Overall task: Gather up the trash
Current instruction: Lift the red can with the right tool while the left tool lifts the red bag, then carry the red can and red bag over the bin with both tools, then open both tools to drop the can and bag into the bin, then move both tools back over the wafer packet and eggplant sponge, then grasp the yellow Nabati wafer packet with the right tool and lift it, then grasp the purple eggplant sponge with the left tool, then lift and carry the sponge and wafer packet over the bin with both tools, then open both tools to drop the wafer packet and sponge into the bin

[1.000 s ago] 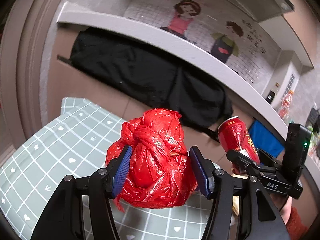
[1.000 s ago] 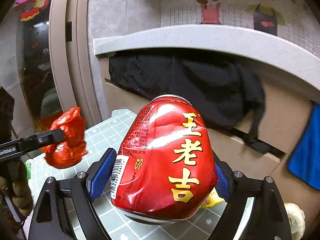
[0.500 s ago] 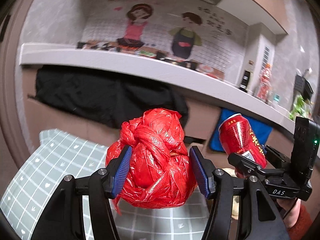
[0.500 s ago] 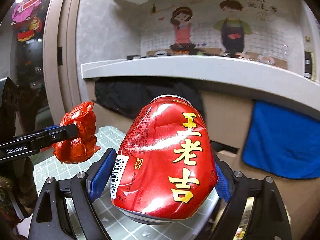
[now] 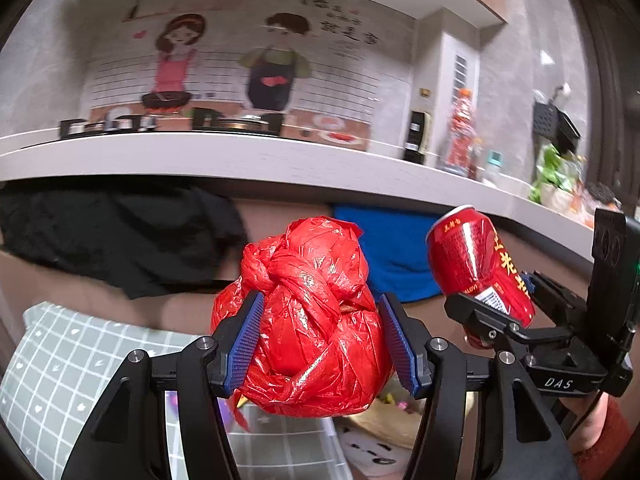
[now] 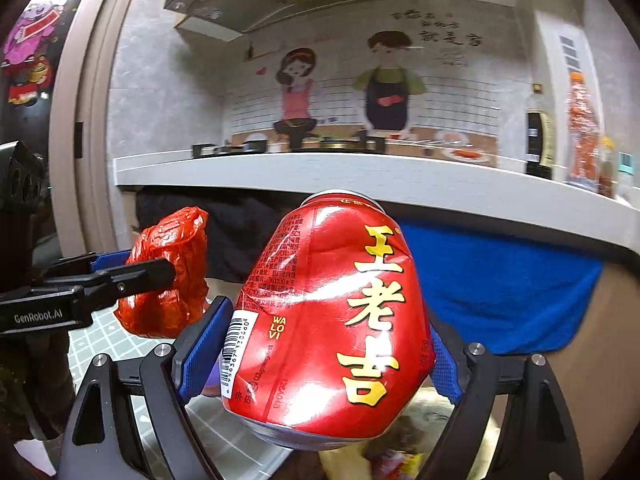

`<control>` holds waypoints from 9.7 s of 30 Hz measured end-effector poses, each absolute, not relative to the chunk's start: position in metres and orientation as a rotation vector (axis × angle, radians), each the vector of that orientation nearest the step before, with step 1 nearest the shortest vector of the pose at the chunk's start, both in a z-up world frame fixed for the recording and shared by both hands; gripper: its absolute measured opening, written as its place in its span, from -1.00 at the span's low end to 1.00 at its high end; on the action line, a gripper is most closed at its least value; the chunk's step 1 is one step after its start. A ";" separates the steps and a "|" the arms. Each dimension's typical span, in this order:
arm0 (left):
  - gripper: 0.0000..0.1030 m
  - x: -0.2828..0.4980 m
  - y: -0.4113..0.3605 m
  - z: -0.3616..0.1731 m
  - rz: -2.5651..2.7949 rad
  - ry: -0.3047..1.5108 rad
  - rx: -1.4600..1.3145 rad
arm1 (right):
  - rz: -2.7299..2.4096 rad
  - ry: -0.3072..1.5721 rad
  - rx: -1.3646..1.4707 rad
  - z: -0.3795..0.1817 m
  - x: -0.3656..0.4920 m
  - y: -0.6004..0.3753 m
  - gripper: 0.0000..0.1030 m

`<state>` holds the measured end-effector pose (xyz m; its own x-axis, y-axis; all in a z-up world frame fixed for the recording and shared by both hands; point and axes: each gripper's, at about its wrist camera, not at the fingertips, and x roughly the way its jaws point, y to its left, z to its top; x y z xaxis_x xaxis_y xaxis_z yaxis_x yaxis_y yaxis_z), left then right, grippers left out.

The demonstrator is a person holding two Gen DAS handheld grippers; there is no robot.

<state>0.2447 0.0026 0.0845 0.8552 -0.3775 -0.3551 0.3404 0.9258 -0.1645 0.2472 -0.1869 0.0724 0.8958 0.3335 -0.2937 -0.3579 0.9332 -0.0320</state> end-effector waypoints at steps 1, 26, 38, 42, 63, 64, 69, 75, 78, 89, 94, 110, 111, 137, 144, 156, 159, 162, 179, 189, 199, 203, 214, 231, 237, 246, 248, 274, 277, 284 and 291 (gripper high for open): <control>0.15 0.247 -0.007 0.083 -0.392 0.395 -0.088 | 0.348 0.288 -0.083 0.073 0.247 -0.193 0.64; 0.15 0.288 -0.096 0.017 -0.533 0.548 -0.083 | 0.178 0.382 -0.001 0.026 0.251 -0.294 0.64; 0.15 0.302 -0.118 -0.012 -0.548 0.603 -0.078 | 0.149 0.449 0.038 -0.002 0.264 -0.317 0.64; 0.15 0.307 -0.122 -0.022 -0.550 0.628 -0.078 | 0.153 0.481 0.063 -0.014 0.272 -0.324 0.64; 0.42 0.372 -0.083 -0.033 -0.602 0.764 -0.294 | 0.253 0.518 0.216 -0.045 0.302 -0.342 0.67; 0.42 0.369 -0.071 -0.025 -0.558 0.735 -0.277 | 0.252 0.516 0.212 -0.043 0.301 -0.340 0.67; 0.42 0.355 -0.016 -0.006 -0.384 0.653 -0.192 | 0.266 0.513 0.173 -0.033 0.294 -0.323 0.67; 0.42 0.349 0.070 -0.014 -0.227 0.655 -0.272 | 0.270 0.476 0.045 -0.024 0.282 -0.280 0.59; 0.42 0.344 0.105 -0.029 -0.175 0.672 -0.363 | 0.340 0.492 0.031 -0.025 0.283 -0.259 0.58; 0.42 0.345 0.088 -0.093 -0.068 0.809 -0.224 | 0.425 0.569 -0.042 -0.040 0.284 -0.188 0.57; 0.42 0.344 0.068 -0.107 -0.026 0.784 -0.062 | 0.417 0.592 -0.054 -0.044 0.284 -0.173 0.57; 0.42 0.303 0.234 -0.085 -0.011 0.729 -0.370 | 0.615 0.725 -0.094 -0.079 0.362 -0.061 0.57; 0.42 0.297 0.239 -0.083 -0.029 0.722 -0.386 | 0.618 0.734 -0.106 -0.082 0.371 -0.051 0.56; 0.42 0.196 0.297 -0.090 -0.066 0.727 -0.539 | 0.724 0.977 -0.126 -0.140 0.342 0.049 0.43; 0.42 0.177 0.284 -0.081 -0.069 0.725 -0.523 | 0.696 1.030 -0.179 -0.140 0.339 0.046 0.46; 0.42 0.173 0.243 -0.080 -0.093 0.759 -0.541 | 0.751 0.931 -0.253 -0.131 0.324 0.026 0.04; 0.42 0.177 0.229 -0.081 -0.098 0.774 -0.542 | 0.778 0.910 -0.235 -0.129 0.317 0.009 -0.11; 0.42 0.182 0.211 -0.084 -0.088 0.796 -0.543 | 0.772 0.875 -0.140 -0.122 0.316 -0.020 -0.20; 0.44 0.220 0.112 -0.120 0.040 0.873 -0.225 | 0.639 0.763 0.181 -0.110 0.297 -0.131 -0.22; 0.60 0.217 0.163 -0.128 -0.022 0.880 -0.515 | 0.655 0.772 0.178 -0.116 0.287 -0.123 -0.21; 0.60 0.240 0.125 -0.135 -0.024 0.927 -0.419 | 0.622 0.733 0.139 -0.108 0.277 -0.128 -0.21; 0.59 0.242 0.125 -0.135 -0.021 0.947 -0.408 | 0.605 0.721 0.142 -0.105 0.274 -0.135 -0.21; 0.48 0.227 0.128 -0.119 0.016 0.888 -0.355 | 0.606 0.676 0.098 -0.090 0.267 -0.127 -0.21; 0.48 0.222 0.109 0.027 -0.068 0.472 -0.139 | 0.570 0.472 0.017 0.007 0.268 -0.126 -0.21; 0.48 0.234 0.069 0.060 -0.176 0.392 -0.096 | 0.483 0.373 -0.022 0.048 0.260 -0.157 -0.21; 0.48 0.260 -0.028 0.063 -0.414 0.383 -0.058 | 0.304 0.350 -0.037 0.056 0.248 -0.231 -0.21; 0.48 0.265 -0.048 0.057 -0.455 0.391 -0.052 | 0.270 0.359 -0.025 0.052 0.250 -0.248 -0.21; 0.49 0.320 -0.132 -0.039 -0.561 0.638 0.000 | 0.208 0.534 0.138 -0.029 0.292 -0.316 -0.19; 0.49 0.327 -0.136 -0.047 -0.576 0.667 -0.001 | 0.208 0.557 0.170 -0.038 0.298 -0.323 -0.19; 0.51 0.346 -0.137 -0.064 -0.617 0.721 -0.034 | 0.203 0.597 0.197 -0.056 0.312 -0.331 -0.16; 0.58 0.362 -0.137 -0.074 -0.674 0.769 -0.077 | 0.150 0.601 0.248 -0.071 0.324 -0.343 0.25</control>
<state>0.3624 -0.1370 -0.0735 0.5217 -0.5888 -0.6173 0.5348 0.7895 -0.3011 0.3235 -0.3428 -0.0706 0.8150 0.2112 -0.5395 -0.0675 0.9595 0.2736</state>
